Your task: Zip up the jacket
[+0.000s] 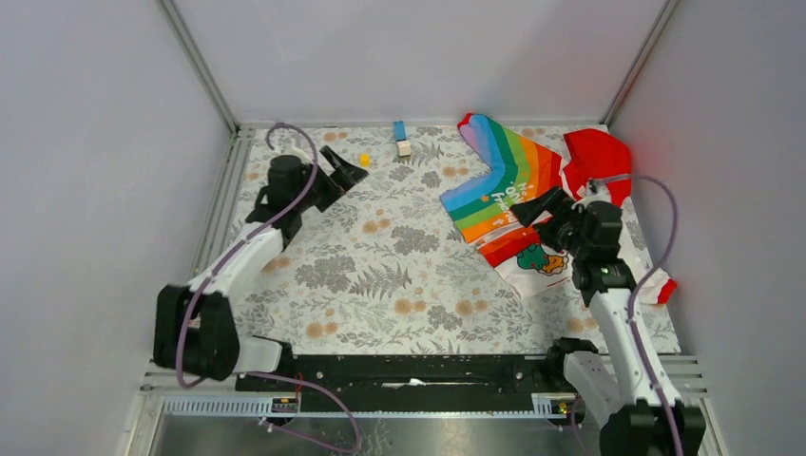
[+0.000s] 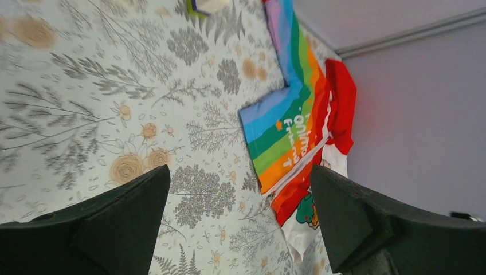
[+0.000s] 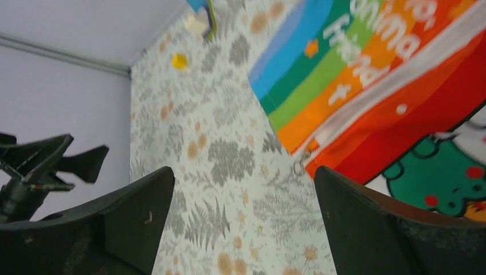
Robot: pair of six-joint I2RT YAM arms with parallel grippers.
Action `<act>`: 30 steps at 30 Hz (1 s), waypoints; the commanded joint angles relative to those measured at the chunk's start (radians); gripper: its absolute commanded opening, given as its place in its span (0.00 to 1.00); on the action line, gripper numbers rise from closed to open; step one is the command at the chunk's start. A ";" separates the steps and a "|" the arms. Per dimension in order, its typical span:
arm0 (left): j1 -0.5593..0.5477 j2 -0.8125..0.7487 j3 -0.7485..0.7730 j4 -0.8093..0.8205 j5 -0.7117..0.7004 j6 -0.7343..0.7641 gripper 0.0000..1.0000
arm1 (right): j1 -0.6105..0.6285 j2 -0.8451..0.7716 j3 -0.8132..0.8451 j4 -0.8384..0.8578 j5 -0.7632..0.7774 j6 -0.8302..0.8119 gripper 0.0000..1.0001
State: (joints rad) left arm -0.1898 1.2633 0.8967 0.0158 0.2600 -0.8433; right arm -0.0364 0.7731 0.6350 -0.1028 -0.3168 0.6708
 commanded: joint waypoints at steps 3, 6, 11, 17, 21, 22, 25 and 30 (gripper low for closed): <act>-0.102 0.282 0.084 0.282 0.084 -0.066 0.99 | 0.157 0.188 -0.075 0.171 -0.002 0.133 1.00; -0.168 0.448 0.169 0.358 0.086 -0.092 0.98 | 0.242 0.277 -0.096 0.250 0.069 0.190 0.99; -0.231 0.655 0.327 0.436 0.106 -0.084 0.94 | 0.336 0.427 -0.085 0.307 0.215 0.283 0.80; -0.268 0.763 0.369 0.542 0.206 0.023 0.91 | 0.356 0.531 -0.043 0.177 0.370 0.338 0.64; -0.293 0.804 0.358 0.535 0.252 0.043 0.87 | 0.358 0.550 -0.036 0.143 0.433 0.325 0.62; -0.298 0.814 0.360 0.531 0.266 0.046 0.87 | 0.358 0.562 -0.031 0.140 0.439 0.325 0.60; -0.308 0.849 0.411 0.444 0.296 0.080 0.85 | 0.359 0.597 -0.016 0.149 0.421 0.334 0.41; -0.325 0.884 0.415 0.451 0.295 0.072 0.80 | 0.364 0.658 -0.004 0.159 0.408 0.350 0.38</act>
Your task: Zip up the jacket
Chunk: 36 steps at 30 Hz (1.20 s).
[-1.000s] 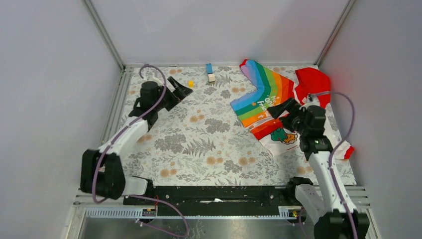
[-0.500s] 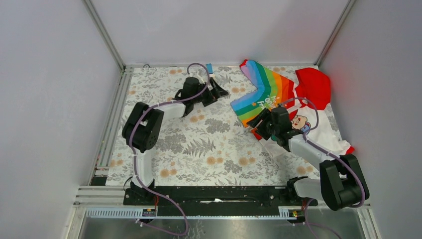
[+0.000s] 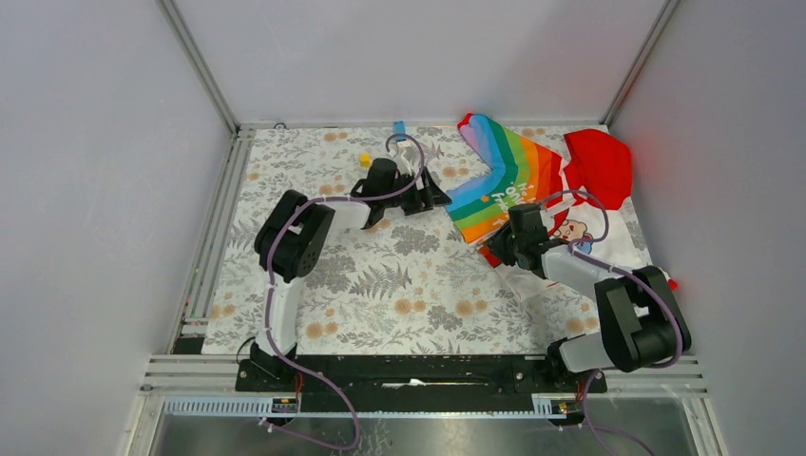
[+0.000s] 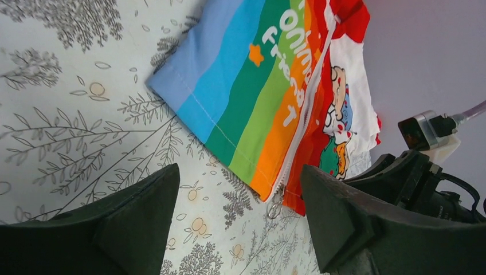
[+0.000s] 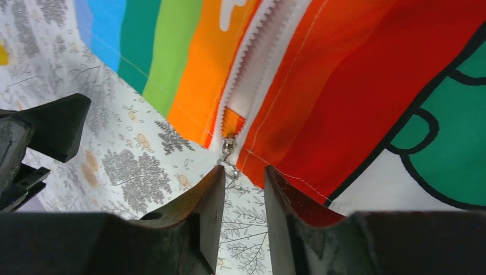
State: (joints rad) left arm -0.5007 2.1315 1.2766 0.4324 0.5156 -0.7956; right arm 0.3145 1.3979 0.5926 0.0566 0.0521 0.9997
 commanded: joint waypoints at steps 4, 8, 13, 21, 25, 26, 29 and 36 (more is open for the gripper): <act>-0.039 0.035 0.058 0.022 0.049 0.035 0.80 | 0.017 0.059 0.042 0.004 0.058 0.014 0.45; -0.058 0.063 0.097 -0.007 0.062 0.046 0.79 | 0.017 0.092 0.044 0.003 0.061 0.012 0.46; -0.070 0.071 0.109 -0.010 0.066 0.045 0.74 | 0.018 0.099 0.009 0.053 0.070 0.017 0.46; -0.080 0.084 0.116 -0.013 0.078 0.010 0.63 | 0.017 0.119 -0.038 0.127 0.092 -0.032 0.29; -0.085 0.083 0.108 -0.011 0.073 0.004 0.60 | 0.017 0.149 -0.040 0.150 0.046 -0.101 0.11; -0.085 0.083 0.107 -0.012 0.073 0.003 0.60 | 0.017 0.157 -0.040 0.155 0.024 -0.123 0.08; -0.088 0.082 0.102 -0.010 0.071 0.002 0.56 | 0.017 0.172 -0.040 0.162 -0.018 -0.160 0.03; -0.090 0.049 0.073 -0.015 0.039 0.031 0.53 | 0.018 0.133 0.079 -0.045 -0.023 -0.369 0.51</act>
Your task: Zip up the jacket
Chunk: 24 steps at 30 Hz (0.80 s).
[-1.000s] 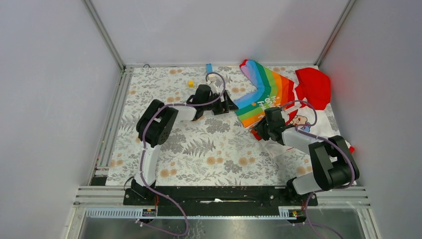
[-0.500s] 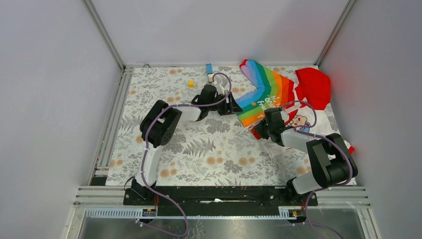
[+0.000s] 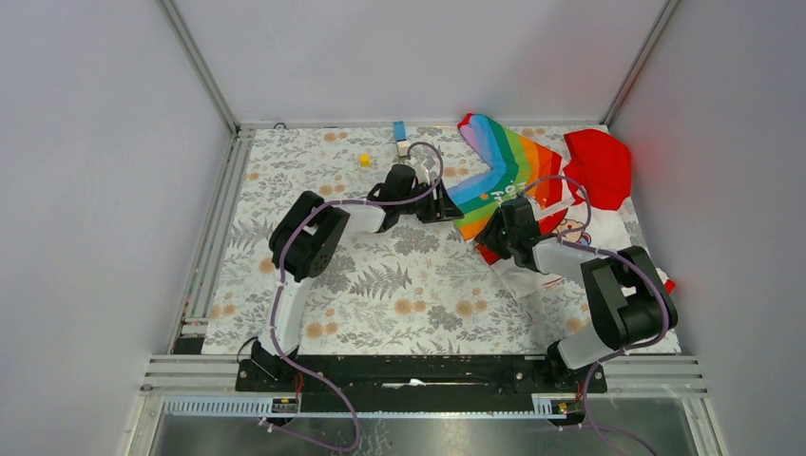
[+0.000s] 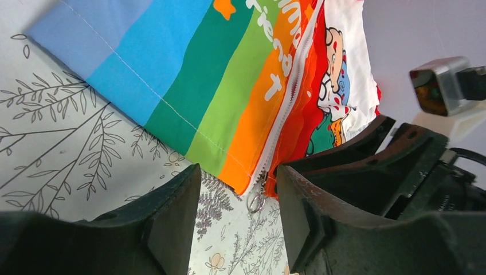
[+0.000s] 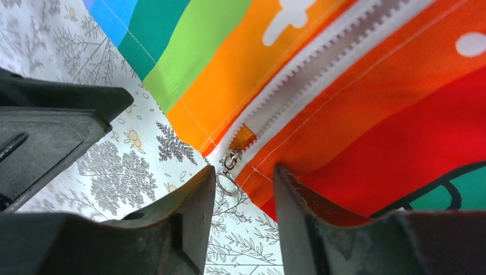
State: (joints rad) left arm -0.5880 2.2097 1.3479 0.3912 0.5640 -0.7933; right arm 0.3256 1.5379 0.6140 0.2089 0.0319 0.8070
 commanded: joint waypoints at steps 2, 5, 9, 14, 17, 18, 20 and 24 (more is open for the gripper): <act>-0.003 -0.039 0.005 -0.002 -0.025 0.051 0.53 | 0.019 -0.012 0.093 -0.254 -0.018 -0.224 0.58; 0.000 -0.056 0.003 -0.023 -0.045 0.078 0.53 | 0.056 -0.007 0.145 -0.350 0.022 -0.263 0.58; 0.012 -0.077 -0.006 -0.054 -0.077 0.113 0.53 | 0.109 -0.031 0.181 -0.425 0.094 -0.262 0.51; 0.046 -0.101 -0.031 -0.052 -0.085 0.118 0.58 | 0.161 -0.053 0.223 -0.453 0.162 -0.286 0.50; 0.063 -0.116 -0.047 -0.045 -0.084 0.115 0.63 | 0.177 -0.008 0.276 -0.478 0.173 -0.302 0.46; 0.067 -0.119 -0.052 -0.043 -0.087 0.115 0.64 | 0.185 0.007 0.292 -0.486 0.177 -0.312 0.44; 0.073 -0.124 -0.056 -0.045 -0.088 0.118 0.66 | 0.202 0.041 0.325 -0.490 0.192 -0.325 0.42; 0.084 -0.136 -0.064 -0.054 -0.097 0.130 0.75 | 0.216 0.100 0.386 -0.498 0.186 -0.340 0.39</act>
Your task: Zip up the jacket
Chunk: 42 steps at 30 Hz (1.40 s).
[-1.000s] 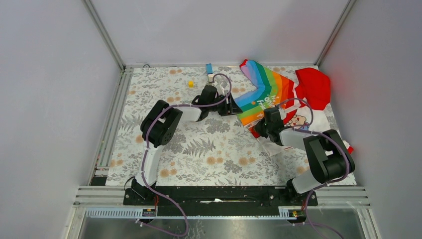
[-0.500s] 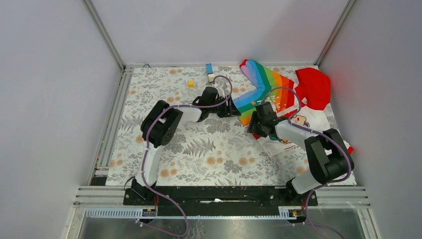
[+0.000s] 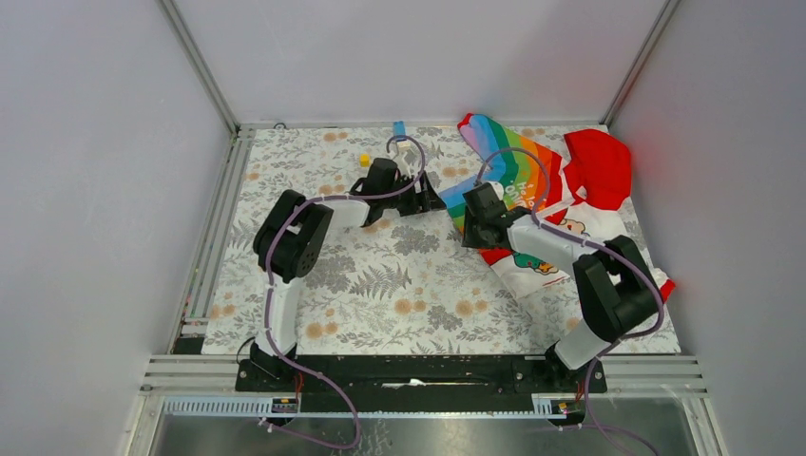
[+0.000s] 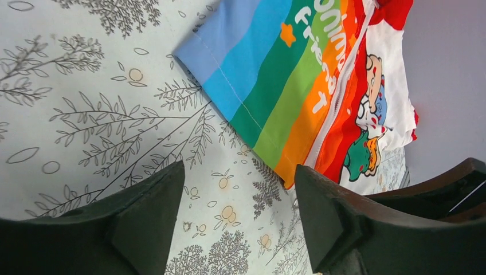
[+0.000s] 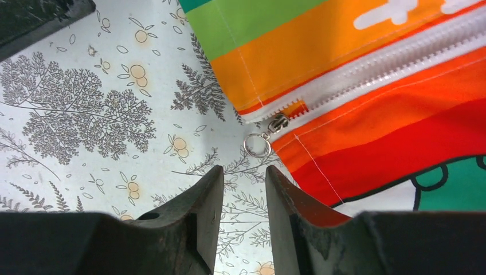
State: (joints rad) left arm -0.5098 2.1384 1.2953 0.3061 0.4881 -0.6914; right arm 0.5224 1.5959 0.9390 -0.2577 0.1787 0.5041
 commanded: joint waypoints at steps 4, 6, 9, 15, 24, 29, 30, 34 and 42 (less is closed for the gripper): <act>0.014 -0.064 -0.013 0.033 -0.013 0.027 0.79 | 0.021 0.081 0.095 -0.037 0.058 -0.044 0.39; 0.016 -0.066 -0.015 0.034 -0.014 0.025 0.80 | 0.023 0.095 0.102 -0.037 0.058 -0.047 0.39; 0.019 -0.067 -0.017 0.035 -0.017 0.024 0.81 | 0.028 0.121 0.107 -0.037 0.054 -0.051 0.37; 0.026 -0.066 -0.021 0.037 -0.016 0.018 0.81 | 0.035 0.153 0.095 -0.024 0.061 -0.047 0.31; 0.034 -0.064 -0.024 0.042 -0.010 0.013 0.81 | 0.051 0.221 0.090 -0.016 0.116 -0.052 0.30; 0.039 -0.064 -0.027 0.044 -0.011 0.009 0.81 | 0.062 0.252 0.093 -0.020 0.148 -0.053 0.21; 0.039 -0.064 -0.027 0.045 -0.009 0.007 0.81 | 0.064 0.253 0.092 -0.020 0.152 -0.053 0.18; 0.042 -0.063 -0.029 0.048 -0.009 0.004 0.81 | 0.064 0.227 0.105 -0.018 0.148 -0.054 0.04; 0.044 -0.063 -0.029 0.048 -0.006 0.003 0.81 | 0.064 0.127 0.156 -0.091 0.116 -0.053 0.00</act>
State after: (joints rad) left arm -0.4725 2.1292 1.2686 0.3080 0.4828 -0.6891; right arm 0.5766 1.7927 1.0523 -0.2852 0.3061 0.4492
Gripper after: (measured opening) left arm 0.811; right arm 0.015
